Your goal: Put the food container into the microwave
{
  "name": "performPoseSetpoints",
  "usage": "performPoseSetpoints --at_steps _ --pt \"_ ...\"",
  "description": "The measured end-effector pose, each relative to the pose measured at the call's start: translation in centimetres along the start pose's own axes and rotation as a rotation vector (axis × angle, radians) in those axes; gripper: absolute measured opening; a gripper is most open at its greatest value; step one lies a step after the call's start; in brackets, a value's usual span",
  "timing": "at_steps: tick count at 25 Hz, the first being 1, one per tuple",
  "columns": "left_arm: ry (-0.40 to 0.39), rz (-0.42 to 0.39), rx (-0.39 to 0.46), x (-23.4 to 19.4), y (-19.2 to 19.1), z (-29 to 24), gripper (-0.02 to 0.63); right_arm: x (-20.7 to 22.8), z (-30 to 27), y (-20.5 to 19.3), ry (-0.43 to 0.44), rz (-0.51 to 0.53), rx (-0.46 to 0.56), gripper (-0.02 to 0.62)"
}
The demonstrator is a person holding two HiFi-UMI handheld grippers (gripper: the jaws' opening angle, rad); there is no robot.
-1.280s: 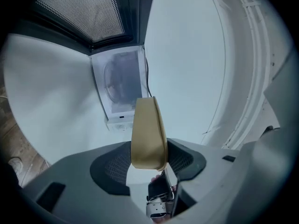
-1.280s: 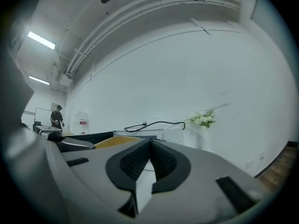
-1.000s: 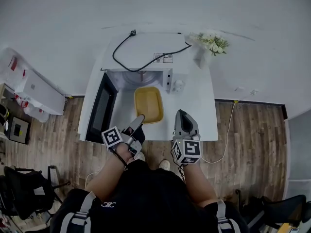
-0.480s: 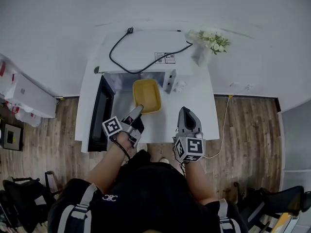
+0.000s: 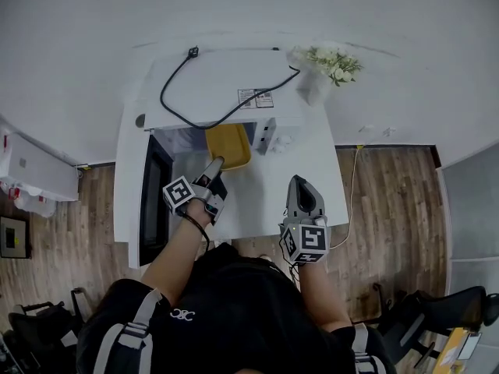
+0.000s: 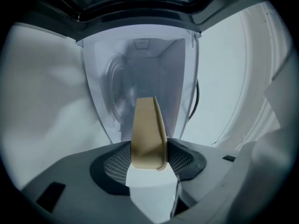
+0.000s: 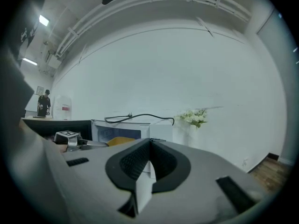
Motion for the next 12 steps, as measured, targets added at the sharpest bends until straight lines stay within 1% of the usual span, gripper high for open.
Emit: performPoseSetpoints --at_steps 4,9,12 --pt "0.004 -0.005 -0.014 -0.7 1.1 -2.1 0.235 0.5 -0.6 -0.1 -0.020 0.020 -0.015 0.004" --pt "0.036 -0.004 0.019 -1.5 3.1 -4.0 0.235 0.8 -0.8 -0.5 -0.037 0.034 -0.054 0.005" --pt "0.054 -0.007 0.029 -2.2 3.9 -5.2 0.235 1.3 -0.7 -0.9 -0.058 0.014 -0.069 0.005"
Point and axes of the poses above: the fingertips, and each gripper's own axes: z backward along the fingers, x to its right, y out of its top, the point moved 10 cm from there along z, backward along the fingers, and after that the axes turned 9 degrees about z, right-handed, at the moved point
